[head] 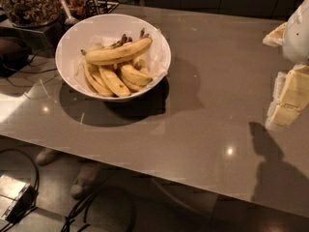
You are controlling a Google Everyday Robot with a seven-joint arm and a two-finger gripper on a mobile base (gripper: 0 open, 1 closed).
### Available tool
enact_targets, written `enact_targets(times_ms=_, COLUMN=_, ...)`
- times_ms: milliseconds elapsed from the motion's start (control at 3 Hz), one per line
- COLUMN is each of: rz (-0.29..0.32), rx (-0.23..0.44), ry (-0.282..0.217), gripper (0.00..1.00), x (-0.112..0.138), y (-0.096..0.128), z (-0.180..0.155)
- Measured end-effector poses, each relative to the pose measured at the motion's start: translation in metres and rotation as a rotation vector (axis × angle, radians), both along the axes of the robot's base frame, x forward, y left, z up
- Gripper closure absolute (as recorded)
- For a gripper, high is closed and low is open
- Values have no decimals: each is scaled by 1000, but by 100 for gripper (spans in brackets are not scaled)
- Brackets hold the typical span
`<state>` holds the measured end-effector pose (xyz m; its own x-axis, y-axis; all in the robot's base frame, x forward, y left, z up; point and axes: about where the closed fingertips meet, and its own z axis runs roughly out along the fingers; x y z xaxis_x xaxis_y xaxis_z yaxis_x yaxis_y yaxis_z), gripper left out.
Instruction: Pick banana from white bowl
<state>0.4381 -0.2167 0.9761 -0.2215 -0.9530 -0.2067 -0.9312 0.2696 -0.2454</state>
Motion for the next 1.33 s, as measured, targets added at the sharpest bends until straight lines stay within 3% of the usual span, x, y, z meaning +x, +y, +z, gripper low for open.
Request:
enact_targets(times_ms=333, rz=0, rx=-1, ry=-2, gripper=0, x=0, y=0, z=1)
enact_targets(times_ms=1000, rz=146, rx=-2, ry=33, gripper=0, x=19, y=38, z=10)
enact_targets(times_ms=1333, rz=138, rx=-7, ry=16, gripper=0, x=22, y=43, z=8)
